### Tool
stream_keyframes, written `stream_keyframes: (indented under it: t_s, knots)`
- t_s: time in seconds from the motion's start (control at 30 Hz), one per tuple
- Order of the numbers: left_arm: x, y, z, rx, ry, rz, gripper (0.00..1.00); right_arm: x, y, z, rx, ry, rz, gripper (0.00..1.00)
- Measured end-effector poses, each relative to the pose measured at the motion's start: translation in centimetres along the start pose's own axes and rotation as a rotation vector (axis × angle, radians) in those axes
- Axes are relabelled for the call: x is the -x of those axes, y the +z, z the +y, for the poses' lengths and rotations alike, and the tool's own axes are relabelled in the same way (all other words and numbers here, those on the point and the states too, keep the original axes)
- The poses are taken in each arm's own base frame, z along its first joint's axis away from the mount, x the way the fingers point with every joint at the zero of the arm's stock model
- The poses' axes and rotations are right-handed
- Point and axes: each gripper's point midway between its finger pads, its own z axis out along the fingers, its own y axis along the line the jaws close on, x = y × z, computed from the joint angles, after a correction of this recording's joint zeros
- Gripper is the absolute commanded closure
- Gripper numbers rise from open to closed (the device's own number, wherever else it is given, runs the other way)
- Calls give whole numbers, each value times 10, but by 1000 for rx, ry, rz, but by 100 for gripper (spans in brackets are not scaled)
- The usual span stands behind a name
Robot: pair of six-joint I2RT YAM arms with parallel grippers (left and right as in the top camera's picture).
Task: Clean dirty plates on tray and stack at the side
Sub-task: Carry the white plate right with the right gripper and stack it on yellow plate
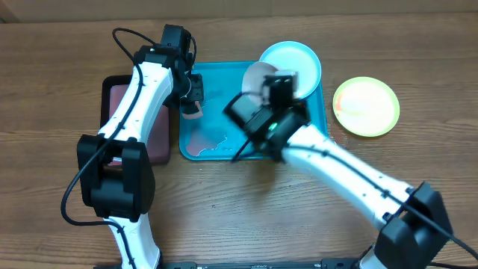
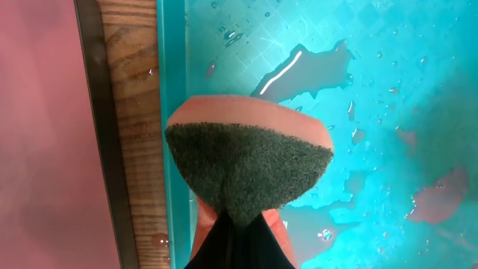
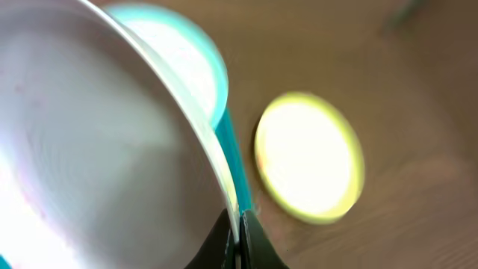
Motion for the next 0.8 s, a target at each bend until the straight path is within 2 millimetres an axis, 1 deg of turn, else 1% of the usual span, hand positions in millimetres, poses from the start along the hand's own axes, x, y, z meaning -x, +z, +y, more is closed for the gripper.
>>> stream_keyframes:
  t_s: [0.13, 0.23, 0.3, 0.33, 0.4, 0.43, 0.5, 0.57, 0.63, 0.67, 0.73, 0.8]
  knots:
    - [0, 0, 0, 0, 0, 0, 96, -13, 48, -22, 101, 123, 239, 96]
    - [0, 0, 0, 0, 0, 0, 96, -19, 82, -48, 195, 249, 399, 96]
    - [0, 0, 0, 0, 0, 0, 96, -23, 100, -71, 236, 337, 469, 96]
    - [0, 0, 0, 0, 0, 0, 96, -24, 106, -78, 247, 365, 487, 96]
    - [0, 0, 0, 0, 0, 0, 96, -27, 127, -116, 257, 488, 536, 96]
    - [0, 0, 0, 0, 0, 0, 96, -28, 133, -126, 255, 521, 542, 96]
    - [0, 0, 0, 0, 0, 0, 96, -30, 148, -157, 234, 610, 543, 96]
    - [0, 0, 0, 0, 0, 0, 96, -31, 160, -183, 213, 679, 528, 96]
    - [0, 0, 0, 0, 0, 0, 96, -34, 170, -203, 194, 733, 515, 96]
    - [0, 0, 0, 0, 0, 0, 96, -36, 173, -208, 187, 748, 516, 96]
    - [0, 0, 0, 0, 0, 0, 96, -48, 183, -215, 174, 771, 541, 96]
    - [0, 0, 0, 0, 0, 0, 96, -65, 195, -212, 166, 776, 586, 96]
